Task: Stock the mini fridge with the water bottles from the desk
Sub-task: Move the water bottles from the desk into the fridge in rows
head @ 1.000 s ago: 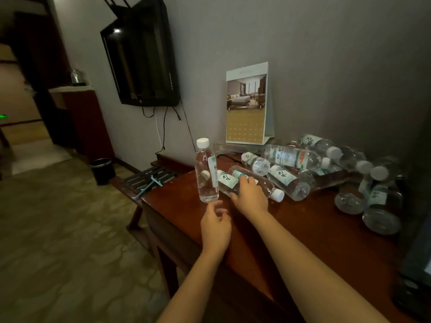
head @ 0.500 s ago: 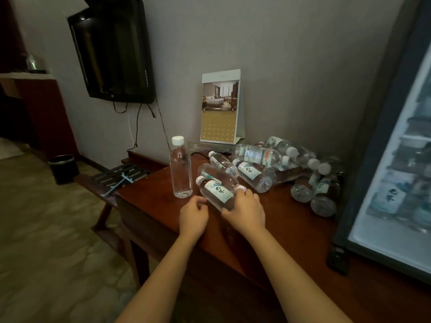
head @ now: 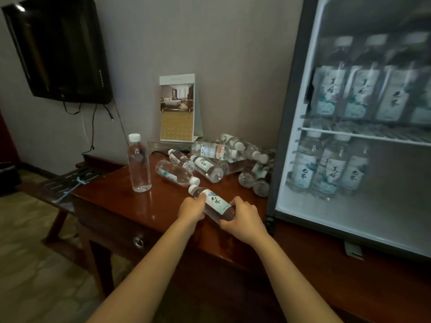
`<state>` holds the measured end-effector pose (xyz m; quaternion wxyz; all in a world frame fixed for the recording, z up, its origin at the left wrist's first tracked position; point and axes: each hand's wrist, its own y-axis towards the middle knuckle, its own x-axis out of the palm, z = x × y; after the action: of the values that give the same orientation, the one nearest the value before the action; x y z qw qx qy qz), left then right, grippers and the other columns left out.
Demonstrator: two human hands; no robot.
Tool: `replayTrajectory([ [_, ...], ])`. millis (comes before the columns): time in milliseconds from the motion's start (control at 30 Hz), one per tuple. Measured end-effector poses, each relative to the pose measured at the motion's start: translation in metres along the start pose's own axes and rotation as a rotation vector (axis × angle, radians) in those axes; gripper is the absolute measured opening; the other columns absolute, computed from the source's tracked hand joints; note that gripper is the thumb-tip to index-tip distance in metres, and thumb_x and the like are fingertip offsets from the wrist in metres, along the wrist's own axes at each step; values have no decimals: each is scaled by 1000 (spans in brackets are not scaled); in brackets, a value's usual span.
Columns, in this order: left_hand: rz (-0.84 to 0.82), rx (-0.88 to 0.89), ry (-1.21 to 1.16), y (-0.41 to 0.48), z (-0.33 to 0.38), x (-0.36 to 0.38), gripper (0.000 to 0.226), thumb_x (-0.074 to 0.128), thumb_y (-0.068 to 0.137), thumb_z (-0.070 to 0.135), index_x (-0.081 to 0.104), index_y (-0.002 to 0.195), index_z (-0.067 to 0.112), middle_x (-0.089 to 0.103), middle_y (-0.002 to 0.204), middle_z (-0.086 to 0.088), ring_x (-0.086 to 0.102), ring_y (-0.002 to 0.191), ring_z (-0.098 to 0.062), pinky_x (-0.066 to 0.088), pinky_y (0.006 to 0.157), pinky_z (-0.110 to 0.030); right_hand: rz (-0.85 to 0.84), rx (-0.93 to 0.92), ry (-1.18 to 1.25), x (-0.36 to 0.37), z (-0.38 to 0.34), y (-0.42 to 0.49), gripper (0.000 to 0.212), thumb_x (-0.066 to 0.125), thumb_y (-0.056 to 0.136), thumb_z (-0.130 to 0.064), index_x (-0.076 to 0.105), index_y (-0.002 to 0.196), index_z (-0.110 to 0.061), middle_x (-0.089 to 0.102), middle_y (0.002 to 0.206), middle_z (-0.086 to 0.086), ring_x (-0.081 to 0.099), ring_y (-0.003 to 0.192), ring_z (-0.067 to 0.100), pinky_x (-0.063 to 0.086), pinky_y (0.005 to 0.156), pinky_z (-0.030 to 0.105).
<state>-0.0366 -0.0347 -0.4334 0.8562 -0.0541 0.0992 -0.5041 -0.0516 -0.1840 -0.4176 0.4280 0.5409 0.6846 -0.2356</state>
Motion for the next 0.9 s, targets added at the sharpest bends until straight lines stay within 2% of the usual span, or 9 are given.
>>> replayTrajectory([
  [100,-128,-68,-125,-17,4,18,40,50,92,38,54,115,5,62,108,-13,62,94,-25,53,68,-28,-22,5,143,-16,22,-21,42,71,74,-28,41,102,-22,61,114,2,59,97,19,52,72,31],
  [233,-233,-154,-170,-46,8,39,39,56,89,40,50,113,9,60,100,-12,59,93,-24,50,81,-32,-3,3,223,-38,46,-54,47,73,75,-21,41,109,-19,58,107,-5,59,92,10,54,80,32],
  [300,-278,-151,-197,-61,8,50,44,61,87,37,49,116,7,62,102,-10,59,92,-21,50,78,-31,36,-13,230,-42,56,-69,51,75,73,-18,41,111,-20,54,108,-8,56,96,7,54,82,29],
  [467,-333,137,-248,-101,11,75,42,68,83,28,43,115,18,62,106,-3,63,90,-13,54,66,-28,109,-12,286,-49,73,-93,78,78,68,-15,32,129,-32,37,116,-12,43,111,5,46,89,21],
  [567,-409,330,-207,-117,24,88,40,72,79,24,45,108,29,63,103,0,64,91,-13,57,74,-34,74,12,384,-58,82,-98,93,81,65,-18,23,135,-37,39,117,-13,44,111,5,44,92,23],
  [633,-445,441,-105,-123,30,97,41,74,77,25,46,105,34,64,102,-1,65,93,-16,57,78,-38,61,49,491,-65,88,-100,90,83,65,-20,22,129,-39,47,115,-16,51,109,6,50,87,23],
  [700,-462,498,-32,-127,31,109,46,75,76,24,47,111,29,66,101,-1,65,92,-14,57,79,-36,65,75,582,-71,93,-102,86,81,69,-23,23,130,-36,53,113,-16,57,103,4,53,78,20],
  [800,-486,500,-65,-135,30,126,46,74,76,18,45,110,25,67,101,-2,67,88,-11,57,78,-32,112,84,688,-78,101,-106,79,78,74,-19,23,127,-38,57,110,-13,61,96,1,53,70,16],
  [900,-538,493,-162,-139,29,141,42,70,80,9,42,106,27,68,100,-3,67,87,-11,55,74,-25,211,63,628,-85,112,-108,77,77,75,-16,24,125,-43,57,109,-14,61,93,-1,53,70,14],
])
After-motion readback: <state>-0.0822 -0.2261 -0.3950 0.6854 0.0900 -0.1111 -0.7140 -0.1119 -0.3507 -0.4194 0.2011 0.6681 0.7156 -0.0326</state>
